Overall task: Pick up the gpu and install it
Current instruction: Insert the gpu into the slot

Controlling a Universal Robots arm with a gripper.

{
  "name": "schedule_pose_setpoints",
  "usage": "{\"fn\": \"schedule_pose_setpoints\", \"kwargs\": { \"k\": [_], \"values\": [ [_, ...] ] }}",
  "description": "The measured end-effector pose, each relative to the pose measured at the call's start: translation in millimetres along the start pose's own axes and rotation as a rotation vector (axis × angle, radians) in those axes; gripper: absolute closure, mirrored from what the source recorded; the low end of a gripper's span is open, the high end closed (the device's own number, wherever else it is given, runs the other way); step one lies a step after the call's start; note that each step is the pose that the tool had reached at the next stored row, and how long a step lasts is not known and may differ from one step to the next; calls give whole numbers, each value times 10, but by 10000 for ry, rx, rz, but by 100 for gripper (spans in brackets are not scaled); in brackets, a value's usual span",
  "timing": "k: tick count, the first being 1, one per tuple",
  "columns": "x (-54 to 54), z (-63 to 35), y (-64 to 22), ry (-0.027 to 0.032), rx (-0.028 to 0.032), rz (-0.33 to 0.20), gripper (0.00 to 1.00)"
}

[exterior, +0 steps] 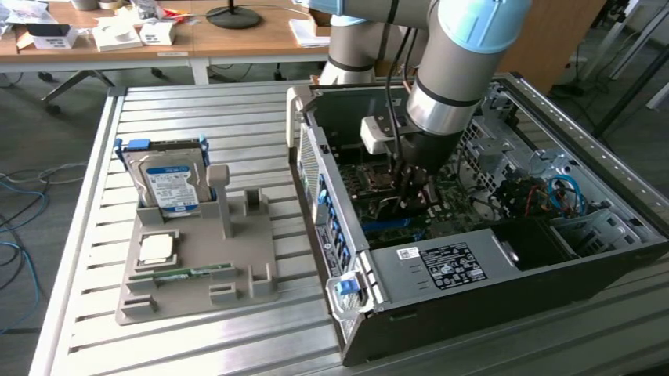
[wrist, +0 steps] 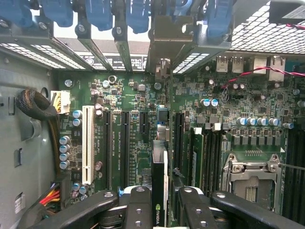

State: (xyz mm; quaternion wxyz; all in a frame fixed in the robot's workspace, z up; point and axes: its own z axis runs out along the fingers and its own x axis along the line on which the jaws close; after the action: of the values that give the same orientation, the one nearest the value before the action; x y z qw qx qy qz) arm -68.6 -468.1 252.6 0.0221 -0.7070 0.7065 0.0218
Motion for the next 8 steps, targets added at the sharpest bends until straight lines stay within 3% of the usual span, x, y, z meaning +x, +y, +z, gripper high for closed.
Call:
{"fn": "schedule_pose_setpoints", "kwargs": {
  "k": [8],
  "values": [
    [1, 6, 4, -1, 0, -2, 74]
  ]
}}
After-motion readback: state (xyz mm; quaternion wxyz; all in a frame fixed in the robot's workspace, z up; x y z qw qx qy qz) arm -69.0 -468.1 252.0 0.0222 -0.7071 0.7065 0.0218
